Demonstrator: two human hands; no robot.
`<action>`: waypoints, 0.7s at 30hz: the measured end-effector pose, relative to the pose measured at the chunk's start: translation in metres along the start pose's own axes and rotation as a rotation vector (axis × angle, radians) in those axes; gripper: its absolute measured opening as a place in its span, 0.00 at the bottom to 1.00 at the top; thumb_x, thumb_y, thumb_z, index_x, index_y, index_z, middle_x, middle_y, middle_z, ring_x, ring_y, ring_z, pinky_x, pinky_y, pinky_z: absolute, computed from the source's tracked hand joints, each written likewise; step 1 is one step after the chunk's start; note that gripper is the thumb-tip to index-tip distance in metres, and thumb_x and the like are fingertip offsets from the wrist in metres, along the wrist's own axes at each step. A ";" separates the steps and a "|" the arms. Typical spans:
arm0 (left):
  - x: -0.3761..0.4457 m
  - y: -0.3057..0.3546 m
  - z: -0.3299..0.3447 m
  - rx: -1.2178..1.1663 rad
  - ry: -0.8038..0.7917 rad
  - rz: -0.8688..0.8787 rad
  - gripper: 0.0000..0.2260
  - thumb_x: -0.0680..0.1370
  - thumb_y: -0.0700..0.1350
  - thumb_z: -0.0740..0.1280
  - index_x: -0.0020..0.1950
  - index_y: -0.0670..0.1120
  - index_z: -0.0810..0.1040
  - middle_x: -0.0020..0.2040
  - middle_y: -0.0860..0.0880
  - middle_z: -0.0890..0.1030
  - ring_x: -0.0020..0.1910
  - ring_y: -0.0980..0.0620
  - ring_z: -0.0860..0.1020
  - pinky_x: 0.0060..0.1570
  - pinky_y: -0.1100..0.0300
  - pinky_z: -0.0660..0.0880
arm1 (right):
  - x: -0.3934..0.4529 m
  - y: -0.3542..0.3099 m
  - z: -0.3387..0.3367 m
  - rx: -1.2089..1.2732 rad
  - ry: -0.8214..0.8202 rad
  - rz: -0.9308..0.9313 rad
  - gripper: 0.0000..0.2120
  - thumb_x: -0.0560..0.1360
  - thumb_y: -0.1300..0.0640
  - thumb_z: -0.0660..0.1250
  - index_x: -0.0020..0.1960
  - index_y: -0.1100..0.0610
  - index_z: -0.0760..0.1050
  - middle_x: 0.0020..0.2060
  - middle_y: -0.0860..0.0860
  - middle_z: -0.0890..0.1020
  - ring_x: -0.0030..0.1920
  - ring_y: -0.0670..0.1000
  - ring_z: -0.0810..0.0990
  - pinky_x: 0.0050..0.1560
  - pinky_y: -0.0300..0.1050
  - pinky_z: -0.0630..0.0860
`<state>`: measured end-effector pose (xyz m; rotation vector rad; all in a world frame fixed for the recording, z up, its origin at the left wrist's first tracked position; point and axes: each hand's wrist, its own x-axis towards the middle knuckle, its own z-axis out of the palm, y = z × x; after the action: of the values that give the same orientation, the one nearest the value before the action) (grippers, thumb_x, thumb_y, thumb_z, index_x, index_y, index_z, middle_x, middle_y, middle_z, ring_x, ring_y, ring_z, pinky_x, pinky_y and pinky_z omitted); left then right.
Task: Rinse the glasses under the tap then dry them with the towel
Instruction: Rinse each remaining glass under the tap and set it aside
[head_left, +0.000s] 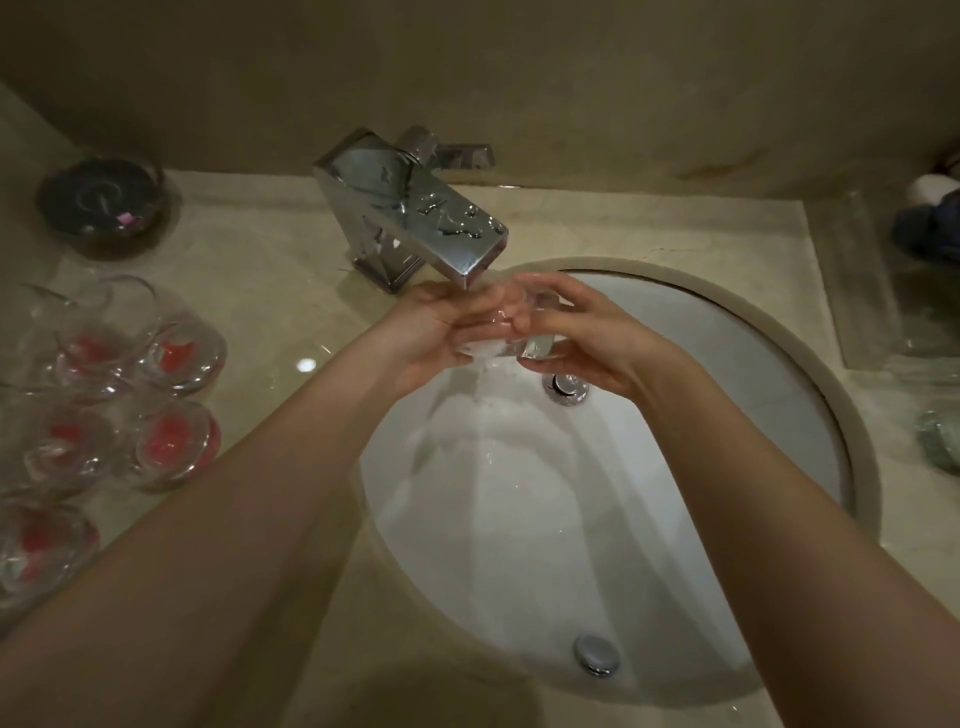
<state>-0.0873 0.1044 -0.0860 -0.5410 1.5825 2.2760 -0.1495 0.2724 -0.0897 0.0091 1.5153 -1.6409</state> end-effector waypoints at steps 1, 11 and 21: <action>0.001 -0.001 0.000 0.005 -0.004 0.008 0.10 0.77 0.43 0.66 0.41 0.50 0.86 0.42 0.51 0.86 0.41 0.55 0.84 0.44 0.57 0.78 | 0.002 0.001 0.000 0.003 -0.012 0.006 0.12 0.74 0.56 0.70 0.58 0.52 0.78 0.50 0.51 0.81 0.49 0.51 0.81 0.44 0.43 0.80; 0.006 -0.011 -0.001 -0.006 -0.002 -0.041 0.14 0.67 0.50 0.71 0.51 0.49 0.82 0.51 0.49 0.84 0.49 0.54 0.83 0.48 0.53 0.78 | 0.003 0.002 -0.003 -0.077 -0.028 0.084 0.22 0.72 0.43 0.67 0.57 0.58 0.78 0.41 0.52 0.84 0.38 0.48 0.84 0.36 0.36 0.78; 0.000 -0.009 -0.005 0.055 0.016 -0.061 0.08 0.70 0.48 0.69 0.48 0.51 0.82 0.44 0.54 0.86 0.47 0.57 0.84 0.56 0.48 0.71 | 0.007 0.002 -0.002 -0.063 -0.101 0.083 0.17 0.73 0.45 0.68 0.57 0.53 0.79 0.48 0.52 0.84 0.46 0.49 0.84 0.41 0.40 0.80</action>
<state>-0.0822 0.1027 -0.0948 -0.5863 1.6084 2.1823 -0.1537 0.2706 -0.0956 -0.0441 1.4702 -1.5055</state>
